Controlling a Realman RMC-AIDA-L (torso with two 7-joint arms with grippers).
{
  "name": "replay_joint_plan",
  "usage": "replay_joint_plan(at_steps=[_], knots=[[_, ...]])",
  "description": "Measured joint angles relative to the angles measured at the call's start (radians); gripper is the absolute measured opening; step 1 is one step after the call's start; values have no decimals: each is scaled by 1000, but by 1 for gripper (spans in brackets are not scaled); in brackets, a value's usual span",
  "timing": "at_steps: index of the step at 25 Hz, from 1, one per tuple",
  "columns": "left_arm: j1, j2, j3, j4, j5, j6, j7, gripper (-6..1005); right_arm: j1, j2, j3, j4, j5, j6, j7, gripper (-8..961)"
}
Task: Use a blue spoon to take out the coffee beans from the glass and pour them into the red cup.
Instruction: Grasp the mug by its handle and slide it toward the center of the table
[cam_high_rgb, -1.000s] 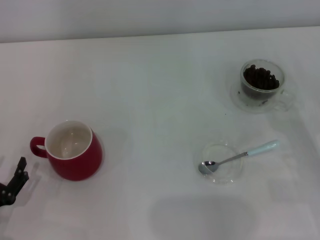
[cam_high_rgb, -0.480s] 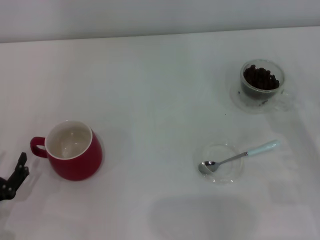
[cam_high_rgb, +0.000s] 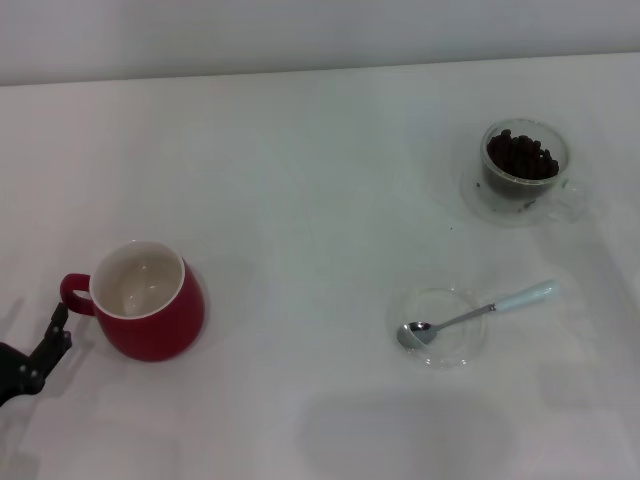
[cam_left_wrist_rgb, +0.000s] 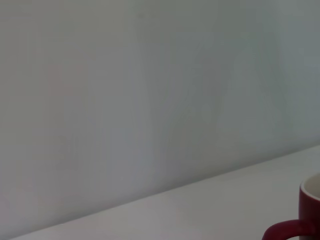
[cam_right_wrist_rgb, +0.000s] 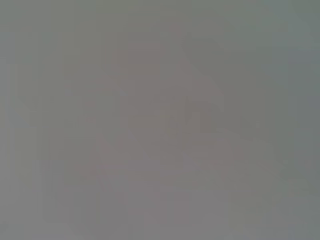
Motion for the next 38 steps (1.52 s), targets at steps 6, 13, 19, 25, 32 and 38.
replay_joint_plan(at_steps=[6,13,19,25,32,38], knots=[[-17,0,0,-1,0,-21,0,876,0,0,0,-3,3,2,0,869],[-38,1,0,-2,0,-23,1,876,0,0,2,-7,6,2,0,869],[-43,1,0,0,0,-32,15,876,0,0,6,-7,7,-3,0,869],[-44,-1,0,5,0,-34,36,851,1,0,8,-8,7,-9,0,869],[-45,-3,1,7,0,-35,51,660,2,0,8,-9,6,-14,0,869],[-46,-3,2,9,14,-35,51,534,1,0,8,-10,6,-20,0,870]])
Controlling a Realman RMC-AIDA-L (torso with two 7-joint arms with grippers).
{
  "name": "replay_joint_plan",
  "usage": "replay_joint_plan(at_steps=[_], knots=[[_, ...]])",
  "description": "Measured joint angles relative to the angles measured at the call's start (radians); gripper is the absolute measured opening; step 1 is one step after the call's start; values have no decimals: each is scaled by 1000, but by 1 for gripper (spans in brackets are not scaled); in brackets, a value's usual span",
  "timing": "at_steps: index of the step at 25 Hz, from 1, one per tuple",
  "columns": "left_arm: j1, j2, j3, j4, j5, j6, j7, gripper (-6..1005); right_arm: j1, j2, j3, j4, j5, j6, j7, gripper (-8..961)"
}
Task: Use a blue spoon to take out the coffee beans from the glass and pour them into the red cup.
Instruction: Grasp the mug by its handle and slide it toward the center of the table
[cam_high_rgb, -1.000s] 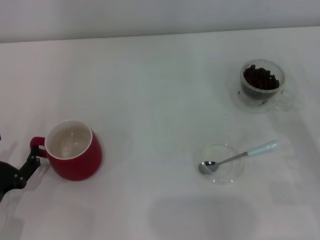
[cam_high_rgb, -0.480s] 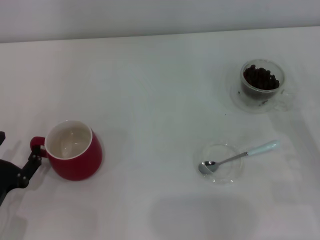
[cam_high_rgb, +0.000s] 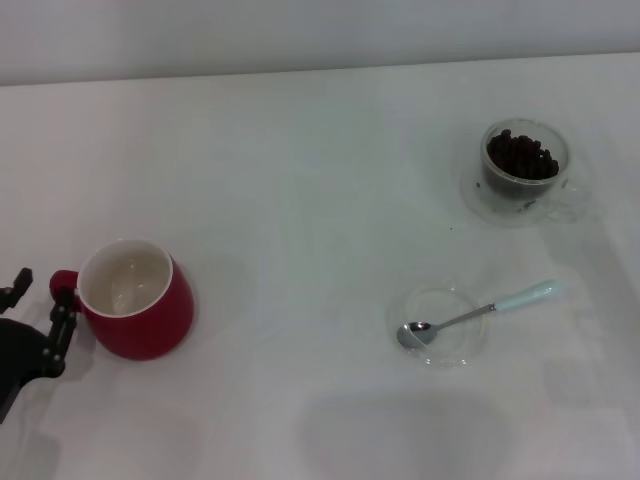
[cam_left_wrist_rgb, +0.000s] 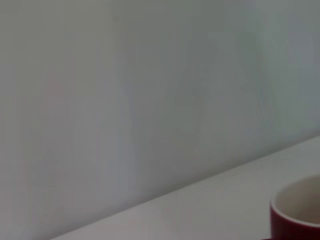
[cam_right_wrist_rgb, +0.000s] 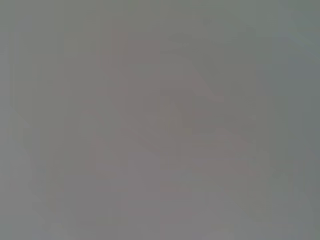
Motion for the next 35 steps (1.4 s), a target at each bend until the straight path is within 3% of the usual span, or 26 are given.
replay_joint_plan(at_steps=[6,20,25,35], knots=[[-10,0,0,2,9,0,0,435,-1,0,0,0,0,-2,0,869],[-33,3,0,-3,12,-28,0,401,-3,0,2,-1,0,-2,0,866],[-37,3,0,-10,12,-37,0,222,0,0,2,-1,0,-2,0,865],[-41,5,-5,-25,9,-57,3,226,4,0,2,0,0,-3,0,863]])
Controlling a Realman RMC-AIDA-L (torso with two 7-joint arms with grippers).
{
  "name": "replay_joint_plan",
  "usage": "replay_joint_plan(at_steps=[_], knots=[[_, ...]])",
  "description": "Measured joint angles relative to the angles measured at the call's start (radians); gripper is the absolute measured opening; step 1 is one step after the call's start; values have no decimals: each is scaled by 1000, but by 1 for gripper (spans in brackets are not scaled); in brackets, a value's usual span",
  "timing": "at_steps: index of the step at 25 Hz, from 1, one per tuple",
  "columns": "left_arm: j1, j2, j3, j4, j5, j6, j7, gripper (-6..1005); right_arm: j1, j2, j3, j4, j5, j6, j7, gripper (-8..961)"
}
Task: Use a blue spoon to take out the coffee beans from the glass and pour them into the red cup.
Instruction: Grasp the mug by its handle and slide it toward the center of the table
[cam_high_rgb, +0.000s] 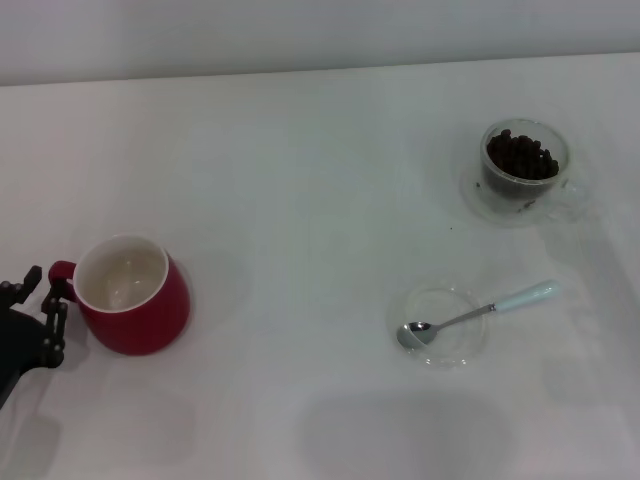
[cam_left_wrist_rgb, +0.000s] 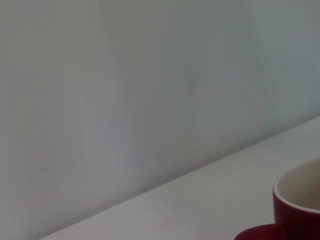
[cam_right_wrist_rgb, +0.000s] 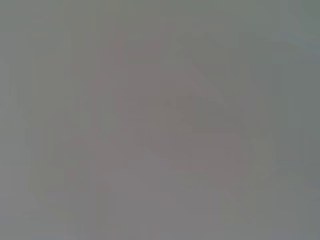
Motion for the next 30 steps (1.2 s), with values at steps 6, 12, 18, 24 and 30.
replay_joint_plan(at_steps=[6,12,18,24,30], knots=[[-10,0,-1,-7,1,-4,1,225,0,0,0,6,0,-1,0,862],[-18,0,4,-13,3,-4,1,212,0,0,0,8,0,-1,0,861],[-23,0,4,-15,3,-4,1,199,0,0,0,9,0,-1,0,859],[-25,0,4,-15,3,-4,27,186,0,0,0,9,0,-1,0,858],[-24,-2,4,-6,1,-4,56,173,1,0,2,9,0,-7,0,857]])
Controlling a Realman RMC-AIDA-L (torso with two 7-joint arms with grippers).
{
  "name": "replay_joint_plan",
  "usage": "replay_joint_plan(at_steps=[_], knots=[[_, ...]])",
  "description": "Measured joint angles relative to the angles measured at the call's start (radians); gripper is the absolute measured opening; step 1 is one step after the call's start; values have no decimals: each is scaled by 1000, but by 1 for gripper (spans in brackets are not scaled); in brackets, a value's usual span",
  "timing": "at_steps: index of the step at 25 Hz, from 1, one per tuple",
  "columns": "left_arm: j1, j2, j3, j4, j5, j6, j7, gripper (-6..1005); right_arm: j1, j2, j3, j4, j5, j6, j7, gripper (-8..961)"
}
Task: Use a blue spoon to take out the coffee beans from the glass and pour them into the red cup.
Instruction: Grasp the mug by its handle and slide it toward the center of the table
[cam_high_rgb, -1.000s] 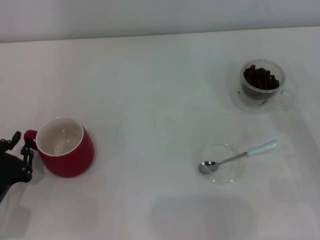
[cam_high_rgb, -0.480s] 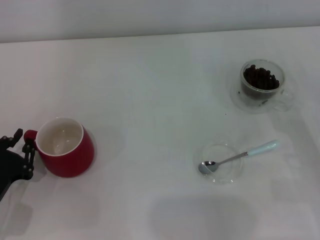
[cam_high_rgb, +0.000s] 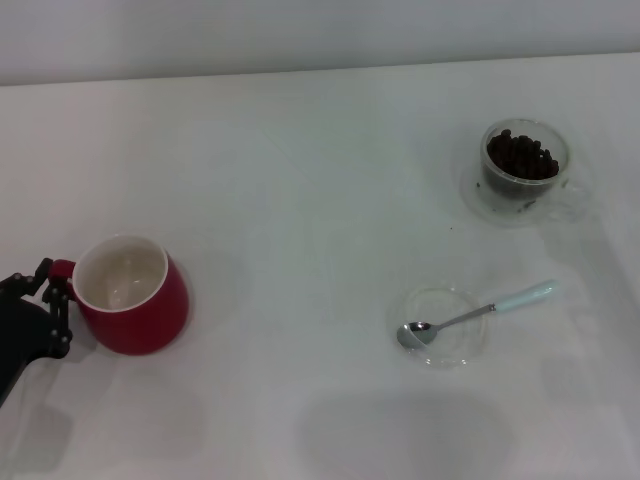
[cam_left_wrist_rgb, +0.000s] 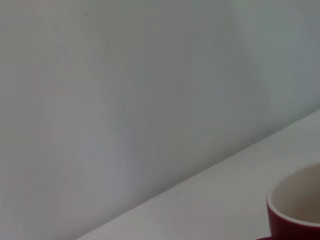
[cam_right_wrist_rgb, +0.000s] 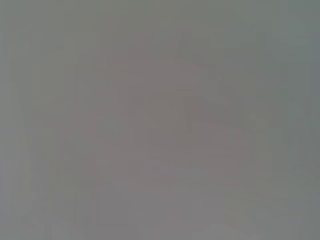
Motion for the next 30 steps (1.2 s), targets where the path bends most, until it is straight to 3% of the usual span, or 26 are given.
replay_joint_plan(at_steps=[7,17,30], knots=[[3,-3,2,32,2,-2,1,91,2,0,0,-3,0,-6,0,856],[-16,-3,1,109,46,-13,0,90,4,0,0,-6,0,-8,0,854],[-115,-5,1,164,147,-117,-12,91,3,0,0,-7,0,-17,0,851]])
